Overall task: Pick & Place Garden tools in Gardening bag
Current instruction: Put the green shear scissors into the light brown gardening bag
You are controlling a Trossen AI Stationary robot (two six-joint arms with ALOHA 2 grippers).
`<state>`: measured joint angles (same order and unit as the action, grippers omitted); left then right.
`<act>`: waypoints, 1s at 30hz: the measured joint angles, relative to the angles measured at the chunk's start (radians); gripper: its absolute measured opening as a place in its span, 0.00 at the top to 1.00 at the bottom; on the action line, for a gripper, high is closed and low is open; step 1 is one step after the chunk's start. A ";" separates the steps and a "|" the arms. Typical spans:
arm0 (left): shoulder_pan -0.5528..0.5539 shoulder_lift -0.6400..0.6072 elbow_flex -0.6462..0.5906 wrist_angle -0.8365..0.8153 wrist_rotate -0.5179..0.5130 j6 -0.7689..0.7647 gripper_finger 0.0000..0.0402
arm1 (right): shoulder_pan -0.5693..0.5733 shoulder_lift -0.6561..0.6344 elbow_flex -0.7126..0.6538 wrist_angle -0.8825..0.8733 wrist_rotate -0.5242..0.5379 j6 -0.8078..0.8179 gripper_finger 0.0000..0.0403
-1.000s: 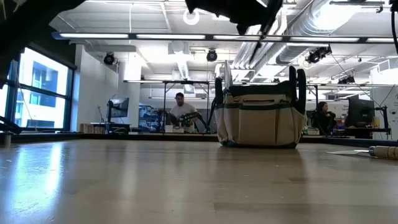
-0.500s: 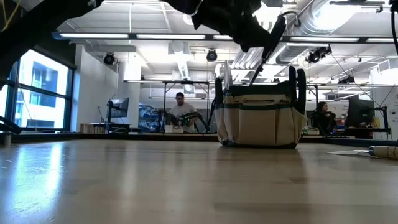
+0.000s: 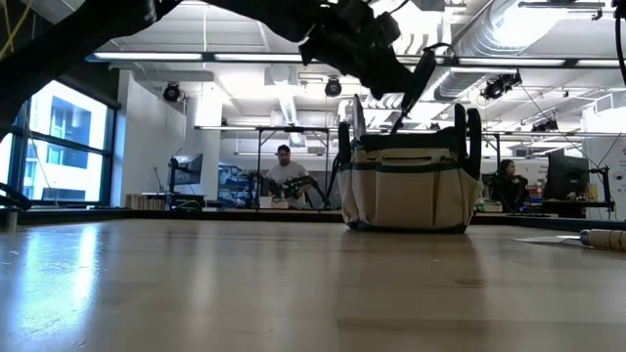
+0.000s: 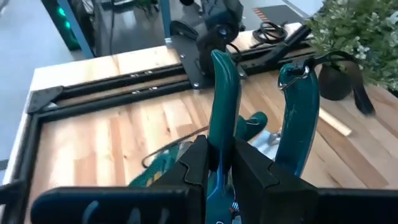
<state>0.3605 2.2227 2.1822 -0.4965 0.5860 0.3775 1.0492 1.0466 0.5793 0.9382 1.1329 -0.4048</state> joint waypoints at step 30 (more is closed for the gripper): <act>0.031 0.021 0.000 -0.324 -0.227 0.091 0.91 | 0.001 0.000 0.000 -0.013 0.025 0.032 0.47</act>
<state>0.3912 2.2440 2.1818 -0.8207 0.3595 0.4687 1.0504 1.0466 0.5793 0.9254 1.1576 -0.3723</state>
